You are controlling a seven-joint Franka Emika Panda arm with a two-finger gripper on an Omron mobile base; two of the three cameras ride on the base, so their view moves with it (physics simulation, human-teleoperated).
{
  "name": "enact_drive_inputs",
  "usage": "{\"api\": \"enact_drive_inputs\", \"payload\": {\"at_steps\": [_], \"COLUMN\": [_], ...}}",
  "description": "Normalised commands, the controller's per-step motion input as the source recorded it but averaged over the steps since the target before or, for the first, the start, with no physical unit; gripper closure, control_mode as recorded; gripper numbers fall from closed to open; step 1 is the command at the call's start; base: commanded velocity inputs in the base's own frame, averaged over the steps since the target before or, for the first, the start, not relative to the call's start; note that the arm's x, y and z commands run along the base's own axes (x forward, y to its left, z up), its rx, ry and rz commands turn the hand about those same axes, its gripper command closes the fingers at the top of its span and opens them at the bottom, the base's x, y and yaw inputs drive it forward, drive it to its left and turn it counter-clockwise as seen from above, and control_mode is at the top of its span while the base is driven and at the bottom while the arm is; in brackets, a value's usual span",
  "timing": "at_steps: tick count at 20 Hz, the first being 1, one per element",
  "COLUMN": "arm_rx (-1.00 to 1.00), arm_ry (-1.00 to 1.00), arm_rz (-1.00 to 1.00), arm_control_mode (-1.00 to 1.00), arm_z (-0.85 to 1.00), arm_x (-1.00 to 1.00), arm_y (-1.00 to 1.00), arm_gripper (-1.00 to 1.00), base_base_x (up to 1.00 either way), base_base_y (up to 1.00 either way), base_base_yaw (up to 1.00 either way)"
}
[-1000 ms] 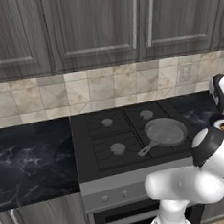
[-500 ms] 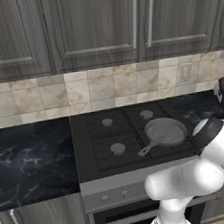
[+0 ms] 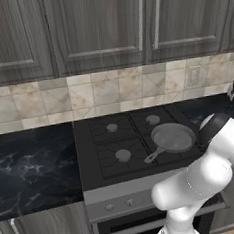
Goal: Pick the croissant and place it on the pan. Then turn on the stove to warm the croissant.
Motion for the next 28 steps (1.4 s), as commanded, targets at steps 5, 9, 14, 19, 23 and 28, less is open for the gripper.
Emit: {"api": "enact_drive_inputs", "payload": {"at_steps": [5,9,14,19,23,28], "arm_rx": [0.01,0.00,0.01,0.02,0.04,0.05], "arm_ry": [0.03,0.03,0.02,0.01,0.01,0.01], "arm_rz": [0.00,0.00,0.00,0.00,0.00,0.00], "arm_control_mode": [-1.00,-1.00,-1.00,-1.00,-1.00,-1.00], "arm_z": [-0.31,-0.38,-0.35,-0.29,-0.22,-0.16], "arm_x": [0.22,0.31,0.28,0.21,0.19,0.22], "arm_y": [0.00,-0.01,-0.10,-0.30,-0.50,-0.48], "arm_gripper": [-1.00,-1.00,-1.00,-1.00,-1.00,-1.00], "base_base_x": [0.00,0.00,0.00,0.00,0.00,0.00], "base_base_y": [0.00,0.00,0.00,0.00,0.00,0.00], "base_base_yaw": [0.00,0.00,0.00,0.00,0.00,0.00]}}
